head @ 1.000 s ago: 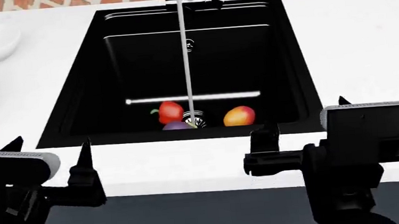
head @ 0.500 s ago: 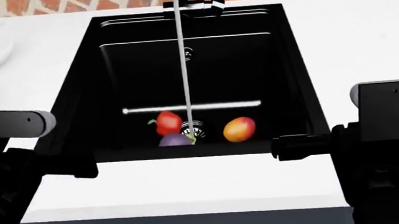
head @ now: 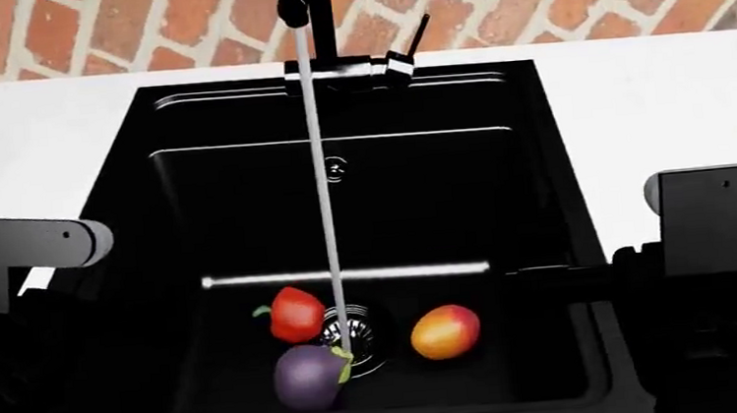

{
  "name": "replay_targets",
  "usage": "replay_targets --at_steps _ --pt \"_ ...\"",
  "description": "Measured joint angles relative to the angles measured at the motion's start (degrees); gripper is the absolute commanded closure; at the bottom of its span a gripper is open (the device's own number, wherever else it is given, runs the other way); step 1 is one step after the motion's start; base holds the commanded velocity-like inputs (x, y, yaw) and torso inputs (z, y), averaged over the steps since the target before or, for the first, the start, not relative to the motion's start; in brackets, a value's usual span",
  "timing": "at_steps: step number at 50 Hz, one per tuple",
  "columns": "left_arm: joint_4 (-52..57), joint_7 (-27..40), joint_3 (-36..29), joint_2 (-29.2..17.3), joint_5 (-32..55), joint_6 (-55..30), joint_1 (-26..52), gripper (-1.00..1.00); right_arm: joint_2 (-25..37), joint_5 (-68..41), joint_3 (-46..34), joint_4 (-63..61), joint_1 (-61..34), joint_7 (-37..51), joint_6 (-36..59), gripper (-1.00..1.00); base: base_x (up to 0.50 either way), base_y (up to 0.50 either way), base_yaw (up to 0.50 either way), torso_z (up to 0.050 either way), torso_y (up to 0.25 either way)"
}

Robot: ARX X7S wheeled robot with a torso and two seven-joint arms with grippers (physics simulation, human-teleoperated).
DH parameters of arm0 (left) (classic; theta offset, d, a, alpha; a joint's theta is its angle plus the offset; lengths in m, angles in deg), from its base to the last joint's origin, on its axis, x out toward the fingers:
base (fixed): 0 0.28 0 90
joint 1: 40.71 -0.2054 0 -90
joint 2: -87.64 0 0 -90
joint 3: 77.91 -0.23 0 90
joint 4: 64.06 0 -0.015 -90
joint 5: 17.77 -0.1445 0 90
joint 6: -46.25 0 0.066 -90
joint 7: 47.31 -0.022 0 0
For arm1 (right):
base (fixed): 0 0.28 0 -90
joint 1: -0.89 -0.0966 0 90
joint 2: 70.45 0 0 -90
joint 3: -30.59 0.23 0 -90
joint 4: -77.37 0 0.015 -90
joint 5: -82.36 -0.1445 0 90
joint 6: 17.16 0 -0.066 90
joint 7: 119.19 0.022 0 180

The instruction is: Pick the eggplants and mangos from the sink and place them in one bowl. Place the bell pepper in the other bowl. Then turn off the sink faucet.

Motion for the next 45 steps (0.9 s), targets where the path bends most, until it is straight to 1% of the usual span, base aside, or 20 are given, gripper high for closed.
replay_targets --at_steps 14,25,33,45 --pt "-0.4 0.3 -0.3 -0.1 0.3 -0.2 0.2 -1.00 0.1 -0.2 0.2 0.3 0.6 -0.1 -0.6 -1.00 0.43 -0.07 0.00 0.000 0.001" --pt "-0.3 0.4 -0.4 -0.6 0.4 0.6 -0.9 -1.00 0.1 -0.4 0.2 -0.1 0.9 0.4 -0.3 -1.00 0.29 -0.02 0.00 0.000 0.001" --pt "-0.4 0.5 -0.5 -0.8 0.3 1.4 -1.9 -1.00 0.2 -0.5 0.1 -0.7 1.8 0.7 -0.2 -1.00 0.20 0.00 0.00 0.000 0.000" --pt "-0.7 0.7 -0.8 -1.1 0.3 1.7 -2.3 -1.00 0.3 -0.5 -0.1 -0.5 2.1 1.0 -0.1 -1.00 0.08 0.00 0.00 0.000 0.001"
